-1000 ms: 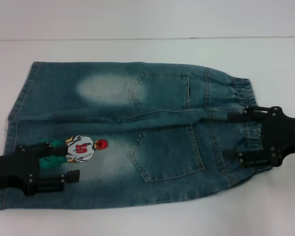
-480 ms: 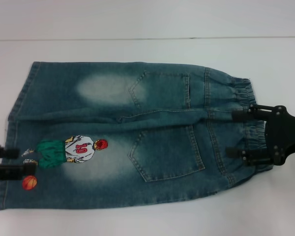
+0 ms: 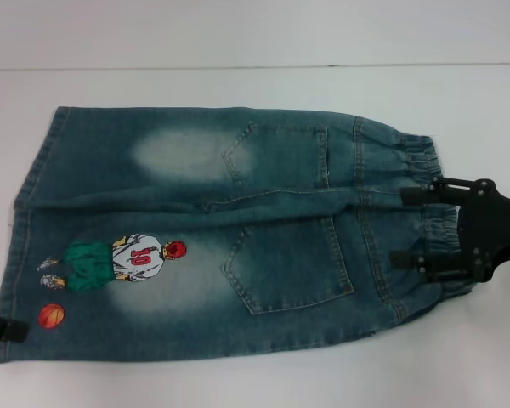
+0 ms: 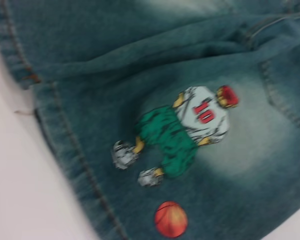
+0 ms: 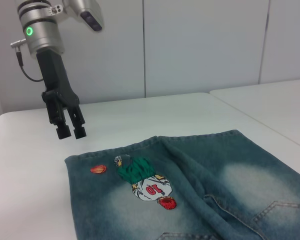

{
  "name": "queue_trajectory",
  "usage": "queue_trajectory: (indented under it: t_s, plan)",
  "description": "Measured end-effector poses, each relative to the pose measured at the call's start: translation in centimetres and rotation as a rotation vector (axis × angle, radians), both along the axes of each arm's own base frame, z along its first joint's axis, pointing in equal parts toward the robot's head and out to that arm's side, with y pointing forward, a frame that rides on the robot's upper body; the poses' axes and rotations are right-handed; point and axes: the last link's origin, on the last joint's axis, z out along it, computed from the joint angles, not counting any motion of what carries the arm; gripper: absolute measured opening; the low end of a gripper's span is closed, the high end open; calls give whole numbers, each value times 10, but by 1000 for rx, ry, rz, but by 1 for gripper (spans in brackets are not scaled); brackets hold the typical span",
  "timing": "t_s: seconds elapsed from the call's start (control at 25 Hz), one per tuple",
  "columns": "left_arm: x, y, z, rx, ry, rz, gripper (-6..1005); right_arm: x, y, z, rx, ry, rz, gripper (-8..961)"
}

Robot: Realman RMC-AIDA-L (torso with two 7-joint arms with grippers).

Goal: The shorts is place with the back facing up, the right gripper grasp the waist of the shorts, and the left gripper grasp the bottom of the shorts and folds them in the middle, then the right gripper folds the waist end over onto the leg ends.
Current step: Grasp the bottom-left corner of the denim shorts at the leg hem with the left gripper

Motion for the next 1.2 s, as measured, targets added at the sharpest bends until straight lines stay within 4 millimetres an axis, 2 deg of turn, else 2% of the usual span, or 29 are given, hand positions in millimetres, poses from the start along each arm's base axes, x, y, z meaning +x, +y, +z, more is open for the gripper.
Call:
queue_trajectory:
  t_s: [0.4,1.2]
  plan:
    - [-8,12,-13,-62,178,47,841,1,1,0,14,-9,4,911]
    - [-5,12,-22,-106,213,73,841,-1,2,2,15,-15,18,911]
